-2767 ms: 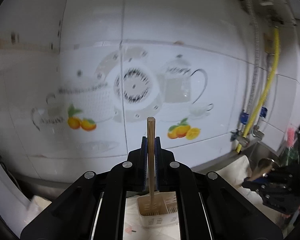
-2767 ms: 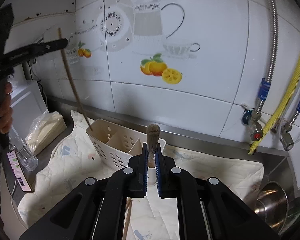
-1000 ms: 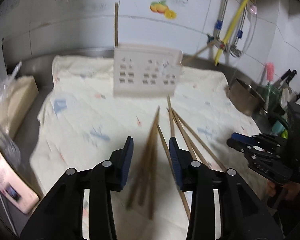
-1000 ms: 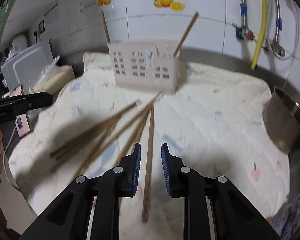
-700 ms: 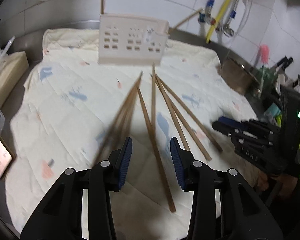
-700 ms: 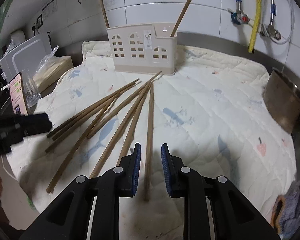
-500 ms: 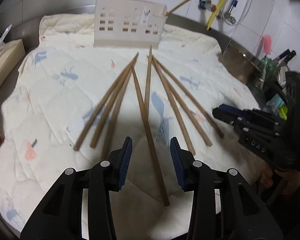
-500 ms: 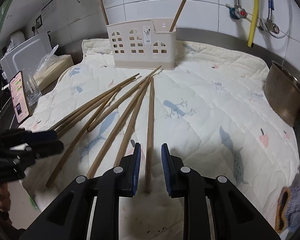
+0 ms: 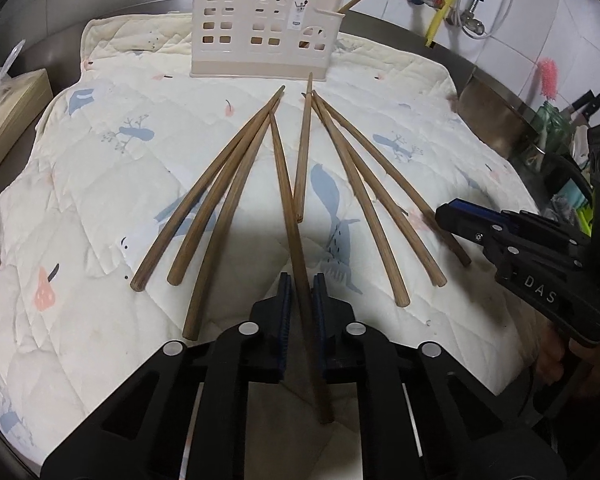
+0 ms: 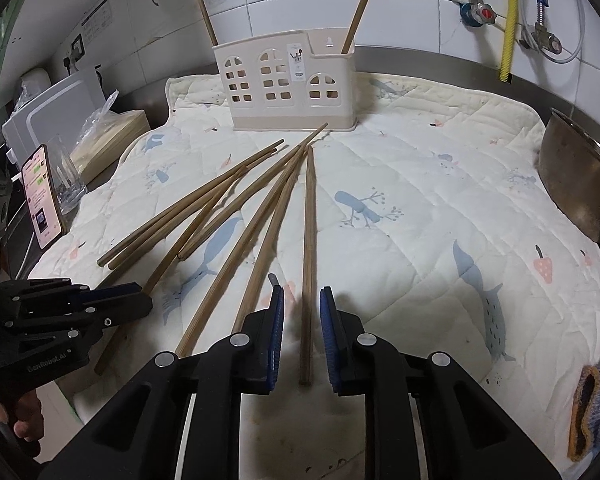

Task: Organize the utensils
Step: 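Close the left tool on a chopstick while the right tool grasps another, then lift both chopsticks and lower them into the white holder, then open both tools to release the chopsticks in the holder, then close the left tool on a chopstick while the right tool grasps another, then lift both held chopsticks and carry them above the white holder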

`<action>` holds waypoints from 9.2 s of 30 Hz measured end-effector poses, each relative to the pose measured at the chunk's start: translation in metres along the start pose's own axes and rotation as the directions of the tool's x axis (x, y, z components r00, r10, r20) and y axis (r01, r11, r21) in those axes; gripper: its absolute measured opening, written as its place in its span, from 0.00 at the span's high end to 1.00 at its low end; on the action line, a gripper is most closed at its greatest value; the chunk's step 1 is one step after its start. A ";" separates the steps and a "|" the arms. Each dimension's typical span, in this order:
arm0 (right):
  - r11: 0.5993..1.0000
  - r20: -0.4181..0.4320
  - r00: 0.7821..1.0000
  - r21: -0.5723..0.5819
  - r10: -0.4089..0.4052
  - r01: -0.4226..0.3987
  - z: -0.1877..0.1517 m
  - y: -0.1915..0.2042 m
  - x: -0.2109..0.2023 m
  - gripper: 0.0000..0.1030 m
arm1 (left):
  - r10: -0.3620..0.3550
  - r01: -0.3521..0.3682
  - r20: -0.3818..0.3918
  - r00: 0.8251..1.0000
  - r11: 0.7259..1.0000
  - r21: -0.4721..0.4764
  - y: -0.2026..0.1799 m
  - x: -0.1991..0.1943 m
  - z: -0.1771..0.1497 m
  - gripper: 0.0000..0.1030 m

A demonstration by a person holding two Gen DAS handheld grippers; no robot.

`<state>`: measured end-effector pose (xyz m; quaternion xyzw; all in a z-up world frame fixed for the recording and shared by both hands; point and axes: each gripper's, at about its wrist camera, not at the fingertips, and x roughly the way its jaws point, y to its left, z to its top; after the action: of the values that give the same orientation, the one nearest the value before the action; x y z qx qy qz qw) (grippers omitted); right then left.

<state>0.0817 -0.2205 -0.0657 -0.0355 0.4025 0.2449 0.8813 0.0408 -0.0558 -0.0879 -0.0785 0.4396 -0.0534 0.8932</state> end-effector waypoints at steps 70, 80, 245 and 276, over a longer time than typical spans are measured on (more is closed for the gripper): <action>0.984 0.315 0.947 -0.179 0.064 -0.007 0.224 0.000 -0.112 0.94 | -0.100 0.049 0.387 0.917 0.989 0.139 0.032 -0.129 0.245 0.95; 0.981 0.309 0.950 -0.192 0.029 0.032 0.261 -0.008 -0.106 0.94 | 0.013 -0.075 0.468 0.884 0.990 0.116 0.041 -0.132 0.319 0.95; 1.000 0.322 0.947 0.002 0.006 -0.007 0.128 0.053 -0.028 0.93 | -0.070 0.024 0.244 0.967 0.982 0.189 0.059 -0.075 0.134 0.95; 0.995 0.391 0.917 -0.089 0.085 -0.054 0.208 0.052 -0.033 0.93 | -0.103 0.034 0.320 0.942 0.976 0.215 0.053 -0.092 0.193 0.95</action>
<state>0.1835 -0.1337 0.1056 -0.0050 0.2083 0.2932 0.9331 0.1394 0.0295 0.0898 -0.0087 0.2734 -0.1160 0.9548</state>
